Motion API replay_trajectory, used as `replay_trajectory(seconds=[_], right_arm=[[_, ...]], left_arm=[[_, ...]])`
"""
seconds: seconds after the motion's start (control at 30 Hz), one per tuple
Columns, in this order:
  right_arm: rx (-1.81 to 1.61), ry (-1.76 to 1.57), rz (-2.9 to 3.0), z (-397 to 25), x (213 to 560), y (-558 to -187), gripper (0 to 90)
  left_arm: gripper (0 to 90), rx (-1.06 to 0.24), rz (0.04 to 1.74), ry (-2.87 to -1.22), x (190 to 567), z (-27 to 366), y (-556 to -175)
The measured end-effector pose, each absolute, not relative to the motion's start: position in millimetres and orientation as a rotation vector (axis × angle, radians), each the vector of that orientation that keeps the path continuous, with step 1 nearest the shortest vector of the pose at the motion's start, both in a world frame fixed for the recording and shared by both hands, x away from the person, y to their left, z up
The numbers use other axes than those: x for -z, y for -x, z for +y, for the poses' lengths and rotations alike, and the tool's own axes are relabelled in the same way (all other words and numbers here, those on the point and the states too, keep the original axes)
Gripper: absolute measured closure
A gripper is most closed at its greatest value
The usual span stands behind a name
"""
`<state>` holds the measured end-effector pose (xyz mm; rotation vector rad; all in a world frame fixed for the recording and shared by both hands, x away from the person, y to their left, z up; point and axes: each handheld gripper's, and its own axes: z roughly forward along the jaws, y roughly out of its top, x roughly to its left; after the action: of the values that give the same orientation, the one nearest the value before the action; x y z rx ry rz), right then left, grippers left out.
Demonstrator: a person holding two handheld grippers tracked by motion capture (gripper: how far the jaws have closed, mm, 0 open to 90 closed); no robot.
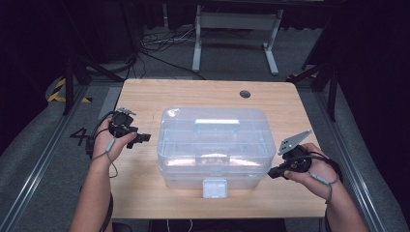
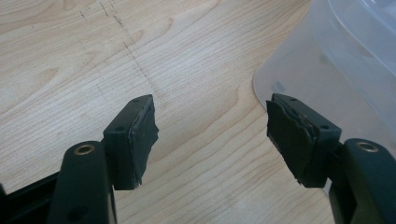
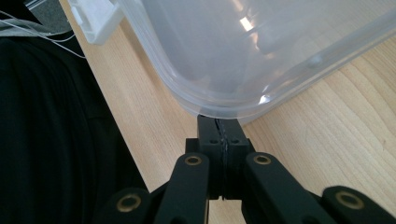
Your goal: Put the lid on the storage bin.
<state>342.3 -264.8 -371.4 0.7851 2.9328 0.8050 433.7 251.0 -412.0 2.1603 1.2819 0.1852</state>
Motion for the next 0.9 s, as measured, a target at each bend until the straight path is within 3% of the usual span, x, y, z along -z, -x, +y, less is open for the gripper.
replay_trajectory(seconds=[0.9], right_arm=[[-0.861, -0.804, 2.902, -278, 360, -344, 87.5]], left_arm=[[33.3, -0.191, 1.303, -2.148, 414, 258, -426]])
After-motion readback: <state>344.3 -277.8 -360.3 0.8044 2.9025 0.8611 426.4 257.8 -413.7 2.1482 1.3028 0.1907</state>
